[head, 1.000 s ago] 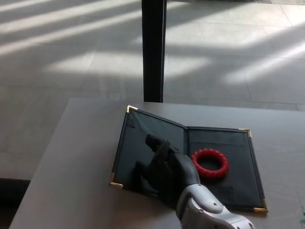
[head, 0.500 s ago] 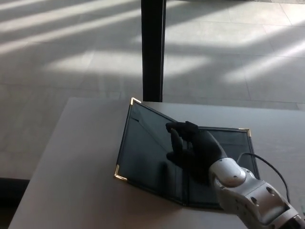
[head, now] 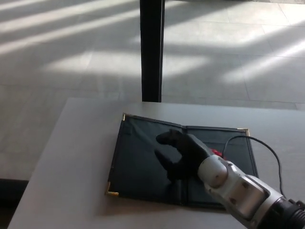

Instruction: There is a diary kept infront of the robot and the robot uses its right hand to grab its cover and puses it to the left to open it.

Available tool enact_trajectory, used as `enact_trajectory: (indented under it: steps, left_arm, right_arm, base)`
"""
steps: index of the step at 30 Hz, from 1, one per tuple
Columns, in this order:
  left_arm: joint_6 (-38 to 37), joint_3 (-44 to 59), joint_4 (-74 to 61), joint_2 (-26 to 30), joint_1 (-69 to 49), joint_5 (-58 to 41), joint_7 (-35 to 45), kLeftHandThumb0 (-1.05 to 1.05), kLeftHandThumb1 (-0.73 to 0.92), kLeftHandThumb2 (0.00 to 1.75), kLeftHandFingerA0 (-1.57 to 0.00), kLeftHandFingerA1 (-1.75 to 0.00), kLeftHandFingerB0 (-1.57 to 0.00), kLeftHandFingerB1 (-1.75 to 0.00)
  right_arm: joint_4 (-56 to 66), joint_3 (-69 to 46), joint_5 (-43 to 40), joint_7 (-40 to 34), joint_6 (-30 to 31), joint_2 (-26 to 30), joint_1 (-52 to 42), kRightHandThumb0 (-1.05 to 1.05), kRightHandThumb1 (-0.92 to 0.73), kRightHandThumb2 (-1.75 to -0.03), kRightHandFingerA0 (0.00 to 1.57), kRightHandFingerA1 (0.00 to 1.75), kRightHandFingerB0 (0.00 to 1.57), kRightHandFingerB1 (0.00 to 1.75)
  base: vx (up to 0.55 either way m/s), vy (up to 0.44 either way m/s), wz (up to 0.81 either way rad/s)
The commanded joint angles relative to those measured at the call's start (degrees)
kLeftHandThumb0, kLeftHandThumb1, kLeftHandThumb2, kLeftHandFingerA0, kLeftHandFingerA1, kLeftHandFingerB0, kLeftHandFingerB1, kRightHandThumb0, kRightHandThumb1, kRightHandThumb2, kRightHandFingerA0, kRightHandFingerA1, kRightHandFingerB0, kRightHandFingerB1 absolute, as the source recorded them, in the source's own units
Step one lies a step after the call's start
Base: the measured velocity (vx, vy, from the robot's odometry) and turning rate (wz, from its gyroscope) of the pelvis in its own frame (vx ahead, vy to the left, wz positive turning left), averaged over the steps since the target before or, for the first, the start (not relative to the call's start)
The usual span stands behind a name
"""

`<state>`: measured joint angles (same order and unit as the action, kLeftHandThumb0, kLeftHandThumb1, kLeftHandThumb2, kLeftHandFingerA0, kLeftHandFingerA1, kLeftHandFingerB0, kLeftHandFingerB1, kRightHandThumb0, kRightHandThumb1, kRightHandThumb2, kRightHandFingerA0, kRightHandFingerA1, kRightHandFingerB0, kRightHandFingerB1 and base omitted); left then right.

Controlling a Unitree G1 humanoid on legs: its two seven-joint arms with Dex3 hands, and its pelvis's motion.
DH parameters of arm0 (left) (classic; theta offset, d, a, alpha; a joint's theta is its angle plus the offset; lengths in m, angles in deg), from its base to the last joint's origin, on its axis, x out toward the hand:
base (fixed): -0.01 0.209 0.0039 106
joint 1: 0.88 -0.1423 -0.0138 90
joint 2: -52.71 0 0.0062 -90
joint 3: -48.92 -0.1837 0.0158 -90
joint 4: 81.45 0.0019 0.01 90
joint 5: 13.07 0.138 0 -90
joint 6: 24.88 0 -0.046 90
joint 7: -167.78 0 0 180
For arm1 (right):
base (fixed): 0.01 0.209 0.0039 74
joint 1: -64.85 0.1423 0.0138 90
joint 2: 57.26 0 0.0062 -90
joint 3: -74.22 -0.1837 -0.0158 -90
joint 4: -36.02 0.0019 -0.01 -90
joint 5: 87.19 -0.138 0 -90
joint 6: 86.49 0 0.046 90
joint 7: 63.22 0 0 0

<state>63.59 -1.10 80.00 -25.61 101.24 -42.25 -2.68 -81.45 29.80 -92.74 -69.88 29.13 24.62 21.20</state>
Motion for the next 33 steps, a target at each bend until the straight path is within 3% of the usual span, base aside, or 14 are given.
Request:
enact_trajectory:
  steps: [1,6,8,12,15,16,17,22,23,24,25,30,31,33]
  left_arm:
    - [-0.26,-1.78,0.14,2.49,1.48,2.25,-1.90,-1.05,0.92,1.11,-0.44,-1.75,-0.33,-1.58]
    - [0.13,-2.14,0.12,2.34,2.36,2.12,-1.83,-1.05,0.82,1.51,-0.54,-1.51,-0.35,-1.33]
    - [-0.19,-2.50,0.02,2.22,2.28,2.26,-0.77,-1.05,0.80,1.51,-0.54,-1.52,-0.33,-1.32]
    - [-0.39,-4.24,-0.16,1.67,3.60,3.51,-1.62,-1.05,0.81,1.49,-0.54,-1.49,-0.39,-1.32]
    - [-0.70,-4.70,-0.06,1.62,3.58,3.50,-1.51,-1.05,0.80,1.49,-0.57,-1.49,-0.42,-1.34]
    - [-0.56,-4.45,-0.12,1.53,3.58,3.02,-1.20,-1.05,0.81,1.51,-0.56,-1.52,-0.42,-1.37]
    - [-0.40,-4.30,-0.03,1.53,3.51,2.70,-0.31,-1.05,0.80,1.52,-0.50,-1.50,-0.34,-1.32]
    - [-0.88,-3.65,0.01,1.59,2.50,2.70,-1.80,-1.05,0.92,1.02,-0.52,-1.74,-0.41,-1.57]
    - [-0.89,-3.78,0.01,1.68,2.22,2.84,-1.46,-1.05,0.78,1.48,-0.62,-1.49,-0.47,-1.36]
    - [-0.93,-3.74,-0.25,1.60,1.83,2.73,-0.94,-1.05,0.92,1.04,-0.51,-1.74,-0.39,-1.56]
    - [-0.78,-3.35,-0.17,1.58,1.69,2.30,-0.61,-1.05,0.77,1.50,-0.59,-1.51,-0.40,-1.34]
    - [-0.78,-3.20,0.34,1.29,0.36,2.36,-1.20,-1.05,0.81,1.48,-0.53,-1.47,-0.37,-1.30]
    - [-1.00,-3.00,0.19,1.06,0.03,2.13,-1.05,-1.05,0.92,1.08,-0.43,-1.75,-0.25,-1.62]
    - [-1.10,-2.67,0.20,0.81,-0.37,1.80,-0.91,-1.05,0.79,1.48,-0.59,-1.49,-0.40,-1.32]
  right_arm:
    - [-3.46,4.12,10.75,5.41,-3.50,-3.84,2.57,-0.92,-0.92,-0.76,0.71,1.05,0.16,0.42]
    - [-4.81,3.84,12.68,6.09,-3.37,-7.14,2.69,-0.90,-0.77,-1.17,0.34,0.72,0.09,0.48]
    - [-5.28,3.21,13.51,6.25,-3.48,-7.69,2.31,-0.96,-0.92,-0.77,0.48,1.07,0.11,0.43]
    - [-7.58,1.04,15.06,7.30,-2.81,-8.89,2.20,-0.78,-0.69,-1.19,0.72,1.12,0.02,0.49]
    - [-8.44,-1.15,15.91,8.57,-3.43,-8.95,2.26,-0.95,-0.92,-0.73,0.46,1.21,0.10,0.41]
    - [-7.30,-1.95,16.34,9.48,-3.13,-7.88,2.21,-0.86,-0.77,-1.15,0.24,0.70,0.07,0.47]
    - [-7.16,-2.95,16.81,9.88,-3.25,-6.89,2.41,-0.94,-0.92,-0.76,0.44,1.15,0.11,0.40]
    - [-1.99,-12.21,15.29,12.70,-4.30,-1.21,1.94,-0.87,-0.77,-1.16,0.28,0.67,0.07,0.45]
    - [-0.83,-14.07,14.74,13.25,-3.01,-0.40,1.97,-0.93,-0.80,-1.17,0.35,0.69,0.12,0.46]
    - [1.09,-18.37,12.65,14.86,-2.33,1.82,1.97,-0.94,-0.91,-0.83,0.36,0.75,0.11,0.37]
    - [3.42,-22.32,10.38,15.06,-1.01,2.54,1.15,-0.92,-0.92,-0.77,0.21,0.58,0.15,0.38]
    - [13.55,-38.56,-0.17,17.28,6.93,3.90,-1.99,-0.87,-0.92,-0.77,0.17,0.43,0.18,0.41]
    - [16.50,-44.69,-4.30,17.65,7.95,5.25,-3.12,-0.38,-0.48,-1.11,0.01,0.50,0.02,0.49]
    - [20.34,-52.37,-7.74,17.02,10.60,7.05,-4.32,-0.82,-0.76,-1.14,0.13,0.50,0.10,0.47]
  base:
    - [0.00,0.000,0.00]
    - [0.00,0.000,0.00]
    - [0.00,0.000,0.00]
    - [0.00,0.000,0.00]
    - [0.00,0.000,0.00]
    - [0.00,0.000,0.00]
    - [0.00,0.000,0.00]
    - [0.00,0.000,0.00]
    - [0.00,0.000,0.00]
    - [0.00,0.000,0.00]
    - [0.00,0.000,0.00]
    - [0.00,0.000,0.00]
    - [0.00,0.000,0.00]
    - [0.00,0.000,0.00]
